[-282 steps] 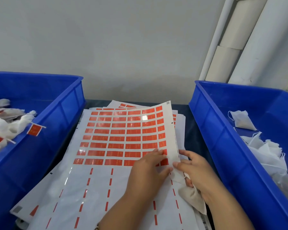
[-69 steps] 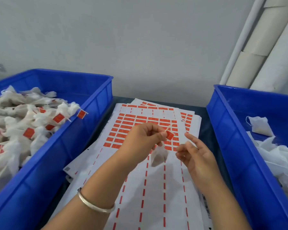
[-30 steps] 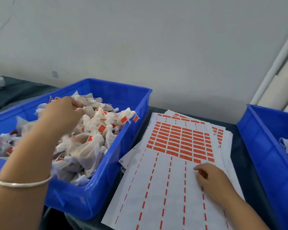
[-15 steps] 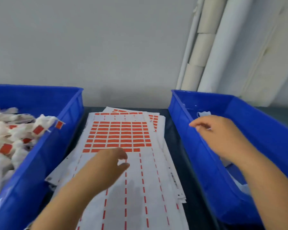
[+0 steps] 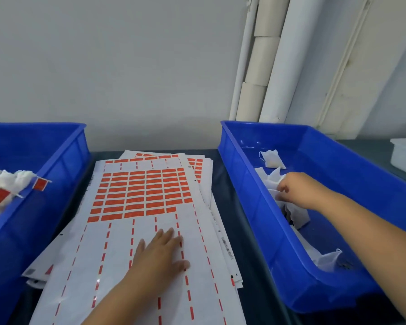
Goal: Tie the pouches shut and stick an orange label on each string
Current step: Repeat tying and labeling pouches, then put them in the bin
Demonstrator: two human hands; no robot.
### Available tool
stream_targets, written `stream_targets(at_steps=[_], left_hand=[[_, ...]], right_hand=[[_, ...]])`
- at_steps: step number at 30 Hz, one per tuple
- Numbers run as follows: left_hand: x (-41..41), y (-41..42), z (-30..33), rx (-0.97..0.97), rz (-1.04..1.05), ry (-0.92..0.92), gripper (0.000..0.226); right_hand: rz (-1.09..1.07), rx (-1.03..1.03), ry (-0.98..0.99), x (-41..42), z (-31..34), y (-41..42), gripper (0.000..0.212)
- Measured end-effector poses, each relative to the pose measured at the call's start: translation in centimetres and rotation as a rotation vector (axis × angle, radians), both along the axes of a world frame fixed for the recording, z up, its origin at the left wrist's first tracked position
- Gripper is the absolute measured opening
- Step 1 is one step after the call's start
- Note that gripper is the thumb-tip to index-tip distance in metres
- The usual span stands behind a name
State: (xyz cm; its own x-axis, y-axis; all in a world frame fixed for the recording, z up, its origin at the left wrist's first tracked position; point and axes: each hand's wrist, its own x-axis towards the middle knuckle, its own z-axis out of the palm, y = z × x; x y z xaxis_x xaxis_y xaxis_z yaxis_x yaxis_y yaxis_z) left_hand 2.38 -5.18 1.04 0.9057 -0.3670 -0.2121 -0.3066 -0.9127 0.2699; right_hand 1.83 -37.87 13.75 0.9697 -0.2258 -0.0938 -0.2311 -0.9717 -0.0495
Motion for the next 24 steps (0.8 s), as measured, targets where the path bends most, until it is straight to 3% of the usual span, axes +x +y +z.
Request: stream_targets(at_steps=[4,9,13,19,24], left_hand=[[0.1,0.1,-0.1,-0.019,0.005,-0.034,0.068],[-0.3,0.1,0.9,-0.067,0.006,-0.070,0.063],[-0.4,0.2,3.5,-0.361,0.067,-0.088,0.035],[0.0,0.8,7.6,-0.734,0.137,-0.234,0.014],[0.3,1.0,8.5,-0.985,0.195,-0.193,0.011]], right_hand=[[-0.032,0.094,-0.113,0.2,1.5,-0.1,0.034],[0.009,0.250,-0.361,-0.7,6.5,1.5,0.020],[0.042,0.367,-0.462,-0.9,9.1,5.6,0.021],[-0.065,0.661,-0.342,1.1,8.8,13.0,0.017],[-0.146,0.827,-0.166,2.8,5.3,19.0,0.011]])
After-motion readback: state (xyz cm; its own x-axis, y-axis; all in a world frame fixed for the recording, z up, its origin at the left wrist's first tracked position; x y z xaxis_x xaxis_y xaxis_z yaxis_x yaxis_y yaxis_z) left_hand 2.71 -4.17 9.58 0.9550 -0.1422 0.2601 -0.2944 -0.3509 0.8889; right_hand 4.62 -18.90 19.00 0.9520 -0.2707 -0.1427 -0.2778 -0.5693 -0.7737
